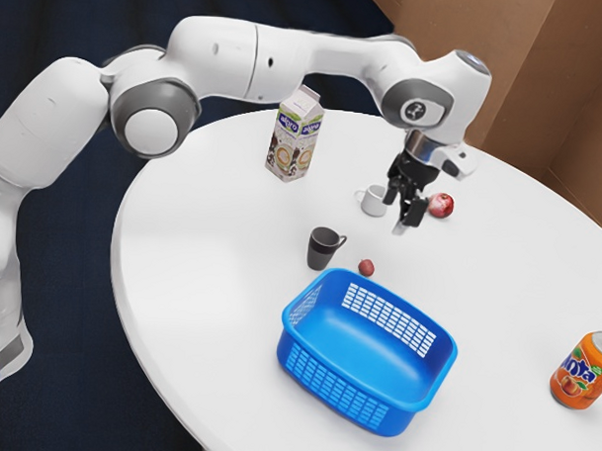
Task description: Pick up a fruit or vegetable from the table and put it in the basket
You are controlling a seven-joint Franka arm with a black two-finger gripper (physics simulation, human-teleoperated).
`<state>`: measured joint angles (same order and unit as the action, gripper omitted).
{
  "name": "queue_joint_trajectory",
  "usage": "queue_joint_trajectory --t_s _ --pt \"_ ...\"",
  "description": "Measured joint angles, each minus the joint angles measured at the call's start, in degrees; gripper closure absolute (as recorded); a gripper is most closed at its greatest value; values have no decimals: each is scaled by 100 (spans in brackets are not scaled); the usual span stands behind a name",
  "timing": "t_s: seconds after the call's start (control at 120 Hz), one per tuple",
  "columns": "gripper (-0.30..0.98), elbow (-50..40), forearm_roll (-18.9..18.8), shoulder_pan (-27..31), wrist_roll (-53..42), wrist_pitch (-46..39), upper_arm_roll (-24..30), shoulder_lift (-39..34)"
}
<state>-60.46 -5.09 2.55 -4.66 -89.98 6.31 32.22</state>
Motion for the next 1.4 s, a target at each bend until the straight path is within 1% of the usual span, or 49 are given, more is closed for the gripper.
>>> queue_joint_trajectory --t_s 0.308,0.767,0.892,1.025,1.4 --pt "0 -109 76 -120 45 -99 -38 -57" --pt "0 -657 138 -185 293 -299 -165 -285" --pt "0 -1016 132 -171 85 -473 -165 -441" --pt "0 -1121 156 -167 -310 -699 -157 -464" --pt "0 -1608 403 -175 -1440 -1165 -130 -466"
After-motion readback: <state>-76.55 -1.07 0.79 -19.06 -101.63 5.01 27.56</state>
